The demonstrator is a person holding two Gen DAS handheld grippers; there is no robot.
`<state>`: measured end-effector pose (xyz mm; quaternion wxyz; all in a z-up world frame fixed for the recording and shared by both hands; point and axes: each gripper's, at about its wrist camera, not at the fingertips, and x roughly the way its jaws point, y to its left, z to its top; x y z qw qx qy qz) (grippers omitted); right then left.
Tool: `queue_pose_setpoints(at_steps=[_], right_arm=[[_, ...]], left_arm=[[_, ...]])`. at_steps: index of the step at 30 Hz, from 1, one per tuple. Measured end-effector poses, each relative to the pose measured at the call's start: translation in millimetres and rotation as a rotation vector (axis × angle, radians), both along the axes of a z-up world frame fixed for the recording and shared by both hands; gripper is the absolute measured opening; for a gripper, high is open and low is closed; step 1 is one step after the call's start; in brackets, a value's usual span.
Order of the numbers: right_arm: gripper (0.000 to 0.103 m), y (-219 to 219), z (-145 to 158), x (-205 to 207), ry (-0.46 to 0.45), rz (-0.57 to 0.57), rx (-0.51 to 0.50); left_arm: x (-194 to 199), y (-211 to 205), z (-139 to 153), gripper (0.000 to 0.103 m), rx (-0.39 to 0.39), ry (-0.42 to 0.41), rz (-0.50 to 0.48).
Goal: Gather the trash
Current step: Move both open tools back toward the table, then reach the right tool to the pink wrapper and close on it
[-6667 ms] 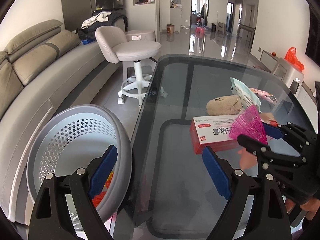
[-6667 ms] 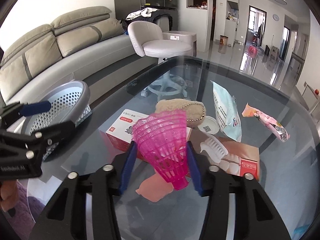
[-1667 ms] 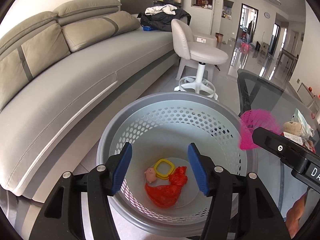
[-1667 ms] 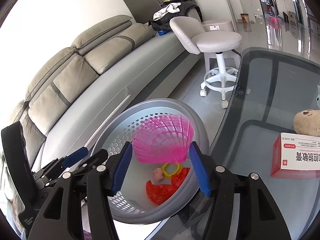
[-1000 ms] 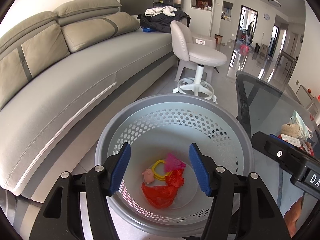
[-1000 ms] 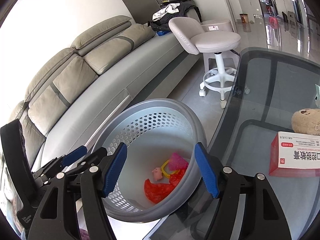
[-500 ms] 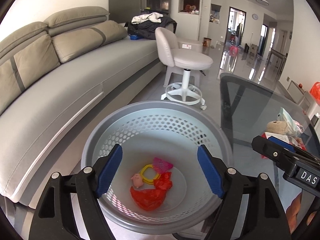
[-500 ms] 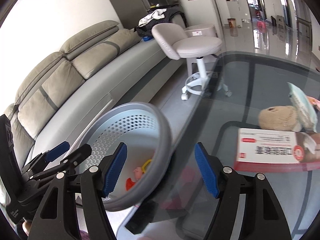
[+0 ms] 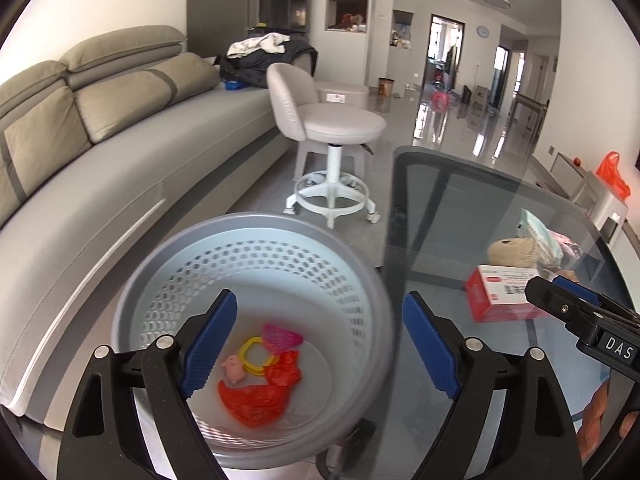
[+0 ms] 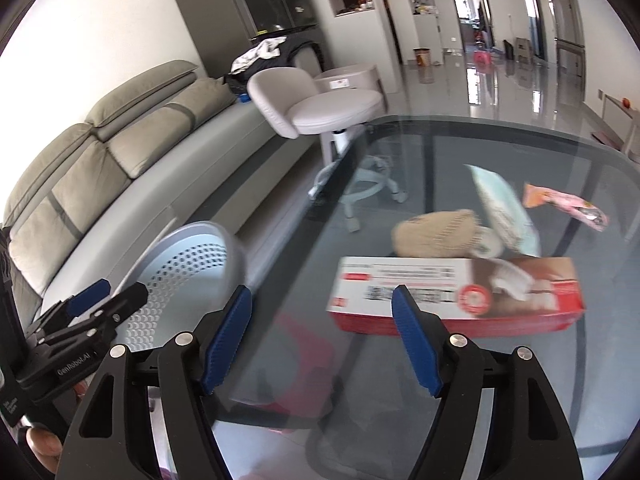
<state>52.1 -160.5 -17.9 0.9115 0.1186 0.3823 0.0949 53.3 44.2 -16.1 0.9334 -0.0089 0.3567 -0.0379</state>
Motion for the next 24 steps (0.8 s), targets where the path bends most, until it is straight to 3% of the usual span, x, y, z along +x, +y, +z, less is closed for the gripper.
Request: queue_pose_setpoints(at_steps=[13,24], right_arm=[[0.070,-85.3,-8.2,-23.2,0.020,-0.144,-0.045],[0.070,-161.2,-15.3,-17.3,0.029,-0.286,-0.068]], left_arm=[[7.5,-64.5,-6.5,0.085,-0.008,0.012,-0.098],[16.6,-107.4,-13.9,0.085,-0.023,0.039,-0.168]])
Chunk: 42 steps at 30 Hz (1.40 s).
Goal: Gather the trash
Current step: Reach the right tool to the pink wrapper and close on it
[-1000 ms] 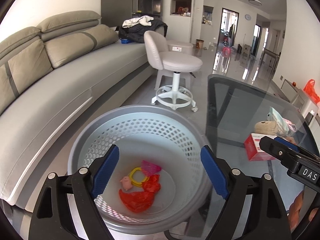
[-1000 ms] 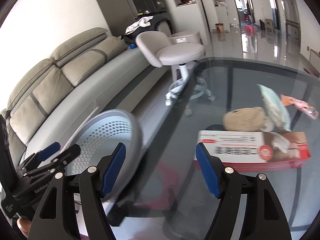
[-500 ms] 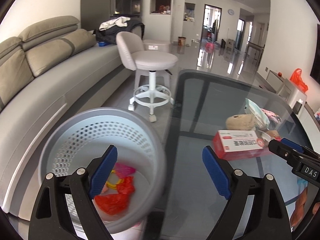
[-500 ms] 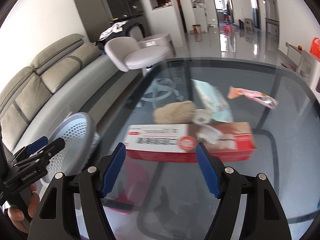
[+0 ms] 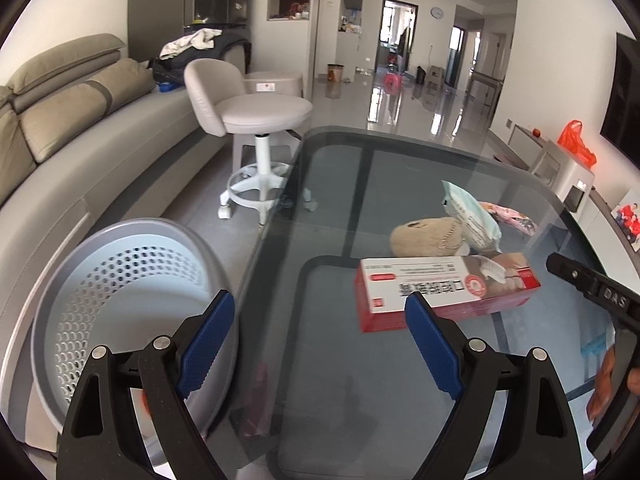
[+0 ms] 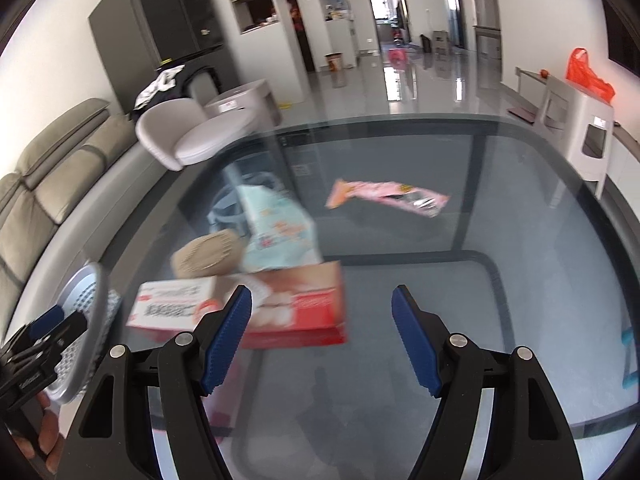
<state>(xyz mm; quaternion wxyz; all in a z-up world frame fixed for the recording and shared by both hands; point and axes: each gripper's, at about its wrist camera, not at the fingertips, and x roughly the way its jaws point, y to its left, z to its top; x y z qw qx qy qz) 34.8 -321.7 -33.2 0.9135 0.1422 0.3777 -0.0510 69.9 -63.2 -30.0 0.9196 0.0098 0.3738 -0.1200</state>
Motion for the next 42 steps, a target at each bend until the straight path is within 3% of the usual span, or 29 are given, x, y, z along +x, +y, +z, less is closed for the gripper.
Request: queue_pose_setpoints(at_steps=[14,24,42], right_arm=[[0.070,-53.2,-17.2,61.8,0.015,-0.007,-0.095],[0.070,-54.5,-28.8,108.5,0.055,0.107,-0.230],[0.067,-59.7,-56.2,145.7,0.132,0.179,-0.192]], left_arm=[[34.1,-46.1,-1.2,0.085,0.024,0.000,-0.032],[54.7,-64.6,-7.6,0.085,0.022,0.005,-0.041],[54.1,-64.9,-3.9,0.085,0.029,0.009,-0.050]])
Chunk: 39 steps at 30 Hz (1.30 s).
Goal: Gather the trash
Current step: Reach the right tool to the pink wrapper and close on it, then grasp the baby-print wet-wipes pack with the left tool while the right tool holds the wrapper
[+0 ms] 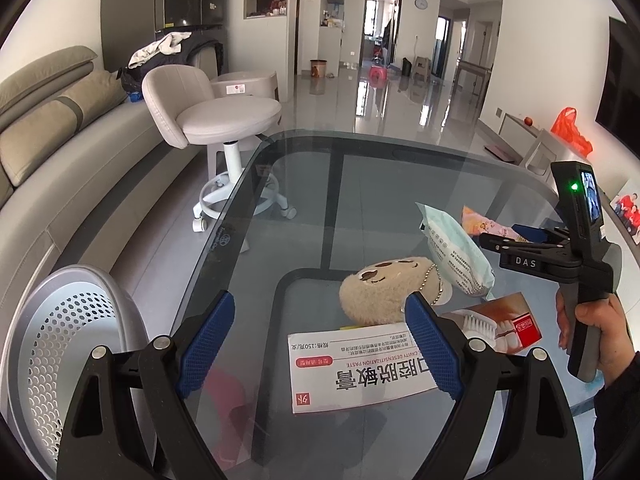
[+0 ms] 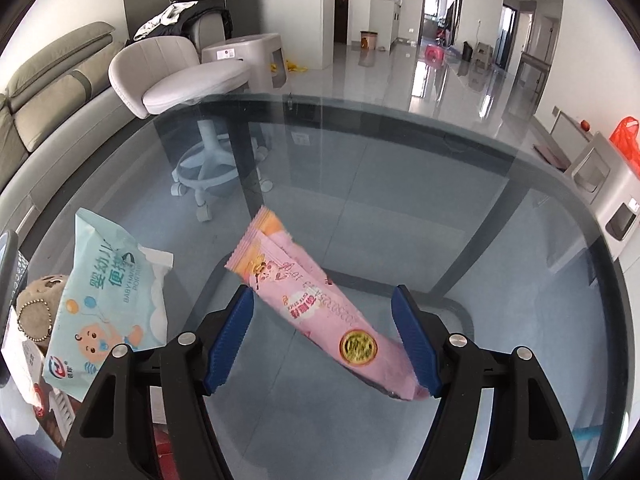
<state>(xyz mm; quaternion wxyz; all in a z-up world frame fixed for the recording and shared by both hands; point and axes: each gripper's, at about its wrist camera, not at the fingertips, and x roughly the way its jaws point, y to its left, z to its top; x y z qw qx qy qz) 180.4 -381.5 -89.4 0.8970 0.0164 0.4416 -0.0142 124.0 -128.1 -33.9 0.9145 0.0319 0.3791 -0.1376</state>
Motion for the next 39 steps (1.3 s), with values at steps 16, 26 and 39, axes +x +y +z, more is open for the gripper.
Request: queue_pose_setpoints(at_steps=[16,26,39], right_arm=[[0.017,-8.5,1.7,-9.4,-0.029,0.022,0.115],[0.017,-42.5,33.7,-23.5,-0.124,-0.031,0.225],[0.017,-60.5,54.2,-35.1,-0.194,-0.027,0.301]], left_arm=[[-5.0,-24.2,2.5,0.085,0.030,-0.015,-0.011],[9.2,-80.7,5.1,0.085,0.028,-0.001,-0.032],[39.4,-133.2,-21.5,0.085,0.138,0.055,-0.015]])
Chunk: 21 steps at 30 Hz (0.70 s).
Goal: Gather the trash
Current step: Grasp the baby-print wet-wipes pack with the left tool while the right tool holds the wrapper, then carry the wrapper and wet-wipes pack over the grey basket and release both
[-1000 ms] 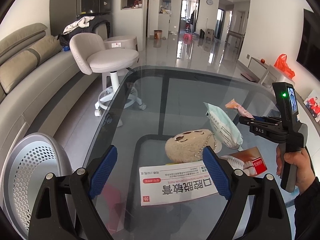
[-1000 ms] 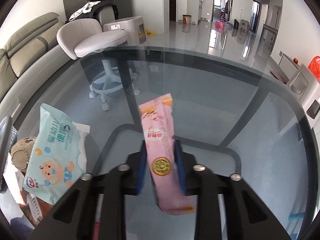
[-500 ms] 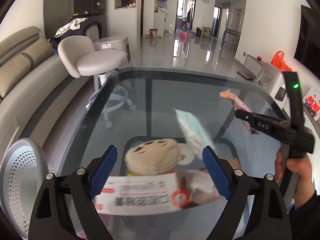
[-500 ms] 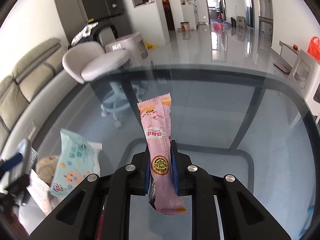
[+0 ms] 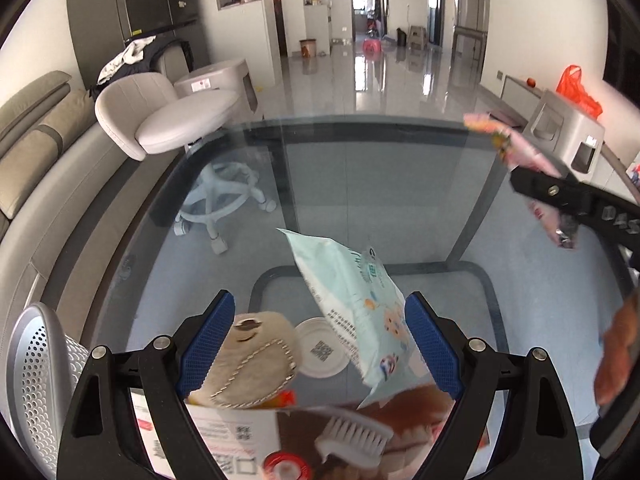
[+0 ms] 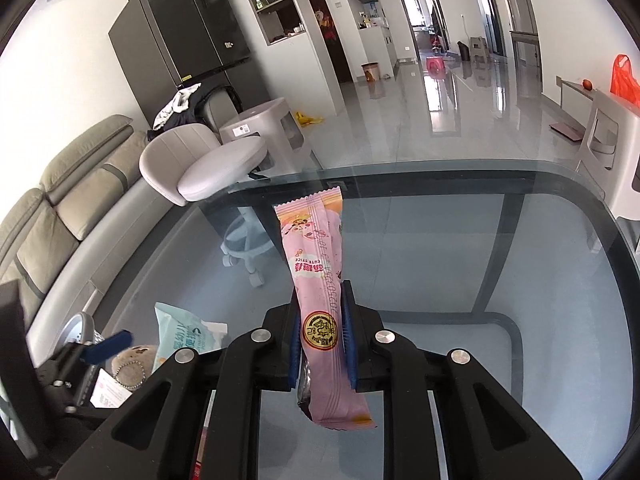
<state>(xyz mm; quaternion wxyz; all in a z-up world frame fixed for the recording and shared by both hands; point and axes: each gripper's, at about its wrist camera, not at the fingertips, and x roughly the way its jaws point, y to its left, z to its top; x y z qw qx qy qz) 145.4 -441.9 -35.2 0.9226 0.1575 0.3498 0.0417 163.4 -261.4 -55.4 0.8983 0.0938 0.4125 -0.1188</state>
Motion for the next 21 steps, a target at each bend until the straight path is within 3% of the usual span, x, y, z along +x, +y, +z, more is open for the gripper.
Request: queue_pose_setpoints(at_steps=[2,8,12,15,21], right_arm=[[0.017,-2.2,1.7,-2.6,-0.006,-0.001,0.003],[0.017,-6.9,2.5,-5.7,-0.016,-0.008,0.022],[0.017,-8.8,3.1,-8.1,-0.008,-0.008,0.014],[0.017,-7.8,3.9,-5.7,-0.009,-0.008,0.013],[0.017,-2.9,9.9,-7.0,-0.016,-0.015,-0.003]], left_arm=[[2.3,-6.5,-4.9,0.082,0.014,0.006,-0.002],[-2.4,-16.3,-8.8,0.049,0.013,0.008,-0.035],[-8.5,-18.0,-3.9,0.035,0.002,-0.008,-0.051],[-12.4,-16.4,4.2,0.029,-0.012,-0.022,-0.060],[-19.2,-8.3,22.8,0.026,-0.029,-0.052,-0.075]])
